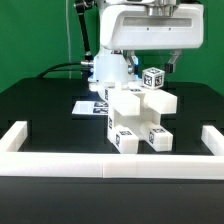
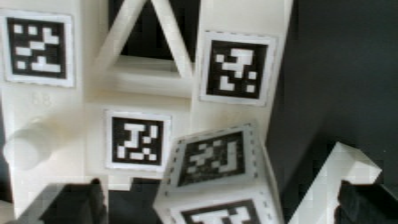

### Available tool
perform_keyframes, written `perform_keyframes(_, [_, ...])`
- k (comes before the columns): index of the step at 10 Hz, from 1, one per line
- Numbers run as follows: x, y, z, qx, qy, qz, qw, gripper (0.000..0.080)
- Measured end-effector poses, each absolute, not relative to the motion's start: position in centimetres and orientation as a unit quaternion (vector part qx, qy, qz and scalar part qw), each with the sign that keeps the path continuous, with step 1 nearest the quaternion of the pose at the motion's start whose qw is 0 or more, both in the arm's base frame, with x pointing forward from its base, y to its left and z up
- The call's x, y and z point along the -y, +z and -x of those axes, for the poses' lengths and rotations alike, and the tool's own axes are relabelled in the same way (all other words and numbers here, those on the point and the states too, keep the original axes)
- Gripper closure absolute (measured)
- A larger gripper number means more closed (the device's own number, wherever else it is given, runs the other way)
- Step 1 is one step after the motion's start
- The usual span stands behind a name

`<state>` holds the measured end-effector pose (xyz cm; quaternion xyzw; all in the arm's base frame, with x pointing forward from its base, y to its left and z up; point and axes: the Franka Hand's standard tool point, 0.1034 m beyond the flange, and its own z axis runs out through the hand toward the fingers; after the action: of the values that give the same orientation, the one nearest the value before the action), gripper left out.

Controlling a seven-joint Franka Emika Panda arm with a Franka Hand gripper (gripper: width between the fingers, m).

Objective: Assemble chair

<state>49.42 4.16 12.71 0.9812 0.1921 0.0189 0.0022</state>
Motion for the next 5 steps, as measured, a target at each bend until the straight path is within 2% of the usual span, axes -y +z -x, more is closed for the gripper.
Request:
perform_keyframes(4, [-4.20, 12.70, -49.45, -0.220, 0.019, -0.975, 0.005, 0.0178])
perform_keyframes(5, [-4.19, 12.70, -49.45, -0.220, 0.019, -0.975, 0.005, 0.0353])
